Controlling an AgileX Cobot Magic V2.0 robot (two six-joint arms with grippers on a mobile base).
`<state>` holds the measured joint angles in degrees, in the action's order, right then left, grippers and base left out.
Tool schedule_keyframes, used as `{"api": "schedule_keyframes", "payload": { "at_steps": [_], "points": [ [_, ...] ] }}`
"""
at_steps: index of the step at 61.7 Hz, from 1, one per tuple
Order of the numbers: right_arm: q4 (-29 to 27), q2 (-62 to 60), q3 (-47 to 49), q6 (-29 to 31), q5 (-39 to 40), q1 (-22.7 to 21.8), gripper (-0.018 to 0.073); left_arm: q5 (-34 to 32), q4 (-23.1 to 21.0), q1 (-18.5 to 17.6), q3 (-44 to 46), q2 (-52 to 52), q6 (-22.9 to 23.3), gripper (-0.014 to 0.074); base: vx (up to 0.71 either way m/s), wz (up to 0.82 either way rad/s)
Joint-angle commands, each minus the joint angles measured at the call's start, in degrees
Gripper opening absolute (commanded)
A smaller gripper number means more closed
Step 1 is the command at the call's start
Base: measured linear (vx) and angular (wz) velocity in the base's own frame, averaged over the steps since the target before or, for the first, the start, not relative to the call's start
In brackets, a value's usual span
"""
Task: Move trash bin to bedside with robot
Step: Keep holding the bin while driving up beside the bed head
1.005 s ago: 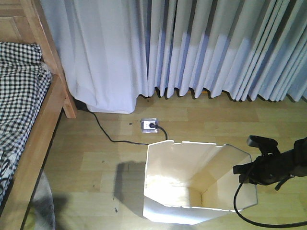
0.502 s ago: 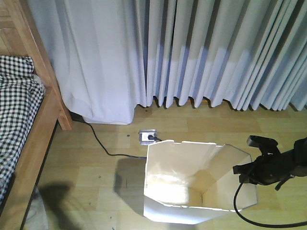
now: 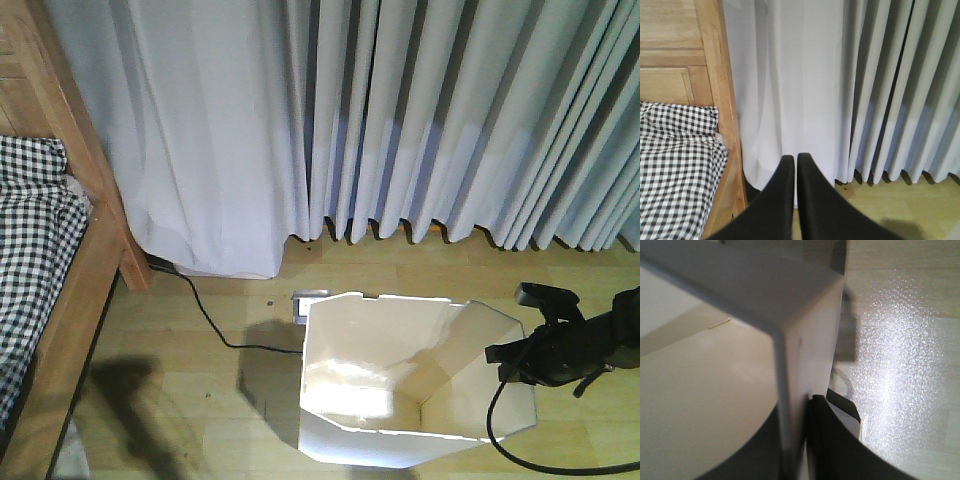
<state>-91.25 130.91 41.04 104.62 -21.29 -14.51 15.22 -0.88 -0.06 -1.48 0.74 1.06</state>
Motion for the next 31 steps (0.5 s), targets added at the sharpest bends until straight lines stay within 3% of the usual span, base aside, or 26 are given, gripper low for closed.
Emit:
{"api": "schedule_keyframes", "payload": {
  "at_steps": [1,31],
  "points": [
    [-0.9,-3.65,0.31,-0.34,-11.11,-0.1,-0.0005,-3.98,-0.15,-0.11,-1.07,0.82,0.25,-0.0006,0.13,0.0],
    [-0.9,-3.65,0.31,-0.34,-11.11,-0.1,-0.0005,-3.98,-0.15,-0.11,-1.07,0.82,0.25,-0.0006,0.12,0.0]
  ]
}}
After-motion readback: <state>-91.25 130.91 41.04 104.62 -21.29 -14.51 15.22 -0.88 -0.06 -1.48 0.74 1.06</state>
